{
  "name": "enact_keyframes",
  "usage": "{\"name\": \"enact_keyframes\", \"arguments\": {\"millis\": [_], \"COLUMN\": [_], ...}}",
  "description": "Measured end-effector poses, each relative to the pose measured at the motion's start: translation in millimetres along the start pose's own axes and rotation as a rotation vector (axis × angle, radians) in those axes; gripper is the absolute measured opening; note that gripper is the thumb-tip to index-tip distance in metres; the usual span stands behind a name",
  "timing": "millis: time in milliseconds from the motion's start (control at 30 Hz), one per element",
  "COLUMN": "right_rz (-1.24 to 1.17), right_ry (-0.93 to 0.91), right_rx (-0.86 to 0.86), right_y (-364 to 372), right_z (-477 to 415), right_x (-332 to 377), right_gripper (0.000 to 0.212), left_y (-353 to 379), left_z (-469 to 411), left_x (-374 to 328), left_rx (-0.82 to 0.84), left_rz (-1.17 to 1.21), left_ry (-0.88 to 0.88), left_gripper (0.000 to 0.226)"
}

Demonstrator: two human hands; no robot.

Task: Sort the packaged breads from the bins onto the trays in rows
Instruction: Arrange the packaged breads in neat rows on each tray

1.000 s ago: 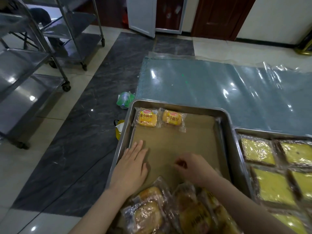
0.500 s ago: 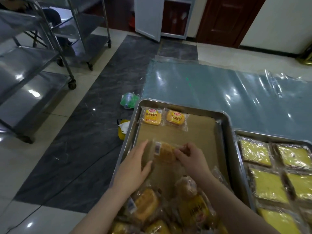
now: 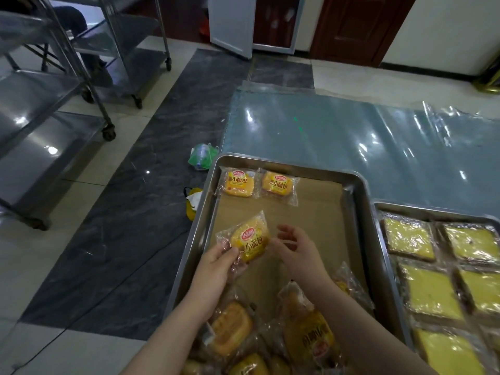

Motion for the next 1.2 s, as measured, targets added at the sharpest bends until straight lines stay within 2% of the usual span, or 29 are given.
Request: {"name": "enact_keyframes", "arguments": {"millis": [100,133,200,300,367,400,467,533,633,767,867,967,1067,1200], "right_rz": [-0.114,-0.113,-0.067,0.037,0.181,0.323,0.584,0.706,0.834,0.936,0.939,0.941,0.914,0.853], "right_ry": [0.124,0.124,0.116,0.167,0.178,0.108,-0.151,-0.385,-0.517,-0.473,-0.471,-0.445,-0.364,-0.289], "right_rx": [0.067,0.039,-0.089,-0.290,-0.354,-0.366,-0.354,-0.268,-0.074,0.067,0.060,0.013,-0.068,-0.119], "right_y": [3,1,-13,-47,-65,-70,-68,-55,-31,-20,-22,-28,-37,-48], "right_z": [-6,-8,-17,-36,-42,-44,-40,-33,-25,-27,-30,-34,-41,-61], "right_x": [-7,-9,-13,-24,-28,-30,-27,-22,-23,-30,-35,-40,-43,-38], "right_gripper": [0.022,0.017,0.010,0.024,0.042,0.054,0.067,0.065,0.059,0.060,0.059,0.057,0.051,0.052], "left_y": [2,2,1,-7,-15,-19,-28,-36,-43,-42,-36,-26,-11,12], "left_z": [-2,-3,-4,2,9,13,22,32,48,66,73,67,43,-5], "left_x": [0,0,-1,-1,2,4,4,4,8,16,32,39,31,6], "left_rx": [0.041,0.046,0.024,0.014,0.061,0.072,0.042,-0.028,-0.074,0.020,0.162,0.232,0.216,0.060], "left_rz": [-0.023,-0.093,-0.380,-0.707,-0.859,-0.916,-0.952,-0.927,-0.951,-1.055,-1.198,-1.342,-1.426,-1.507], "left_ry": [-0.027,0.004,0.159,0.316,0.362,0.376,0.406,0.447,0.489,0.505,0.457,0.499,0.602,0.797], "left_gripper": [0.028,0.031,0.040,0.050,0.049,0.049,0.049,0.047,0.044,0.045,0.070,0.070,0.066,0.070]}}
Point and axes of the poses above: each hand's wrist, its own z-axis away from the middle knuckle, its own y-axis out of the palm, x = y × z, the point moved 3 cm from there along -z, towards the middle knuckle, and after that the axes turned 13 degrees about -x, right-handed, at the moved point
